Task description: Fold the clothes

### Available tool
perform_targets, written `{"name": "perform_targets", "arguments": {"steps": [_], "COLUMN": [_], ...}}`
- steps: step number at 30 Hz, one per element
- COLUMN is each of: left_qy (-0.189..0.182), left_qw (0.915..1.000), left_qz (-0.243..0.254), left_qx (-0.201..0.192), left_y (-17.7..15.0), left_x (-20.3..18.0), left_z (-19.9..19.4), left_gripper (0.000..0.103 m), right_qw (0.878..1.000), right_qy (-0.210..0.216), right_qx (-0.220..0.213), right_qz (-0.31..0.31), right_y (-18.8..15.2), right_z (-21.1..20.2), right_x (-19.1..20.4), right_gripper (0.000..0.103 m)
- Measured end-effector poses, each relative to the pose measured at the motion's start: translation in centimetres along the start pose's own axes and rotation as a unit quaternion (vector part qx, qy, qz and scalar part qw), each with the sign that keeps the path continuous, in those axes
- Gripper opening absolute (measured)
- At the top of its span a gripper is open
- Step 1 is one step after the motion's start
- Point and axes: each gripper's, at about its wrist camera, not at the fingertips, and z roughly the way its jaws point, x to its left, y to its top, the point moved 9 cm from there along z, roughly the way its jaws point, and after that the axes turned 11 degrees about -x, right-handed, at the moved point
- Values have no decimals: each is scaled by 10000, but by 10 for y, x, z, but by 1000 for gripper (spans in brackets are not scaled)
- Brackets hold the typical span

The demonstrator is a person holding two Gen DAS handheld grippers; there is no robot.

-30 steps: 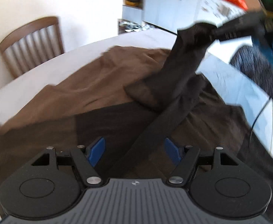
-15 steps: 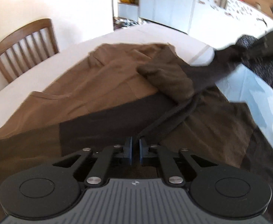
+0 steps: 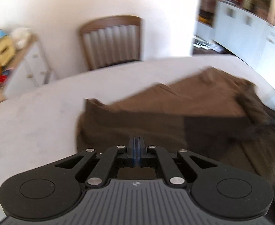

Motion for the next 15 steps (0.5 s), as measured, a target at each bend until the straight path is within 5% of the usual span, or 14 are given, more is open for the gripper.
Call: {"name": "perform_targets", "arguments": {"steps": [8, 15], "left_qy": [-1437, -2103], "left_qw": [9881, 9660], "left_qz": [515, 1478], "left_qx": [179, 289], "left_y": [-4, -10], "left_x": [-92, -164], "left_z": [23, 38], "left_gripper": [5, 32], "right_qw": [9977, 9933], "right_qy": [-494, -969], "right_qx": [264, 543], "right_qz": [-368, -309], "right_y": [-9, -36], "right_z": [5, -5], "right_x": [0, -36], "right_gripper": [103, 103]}}
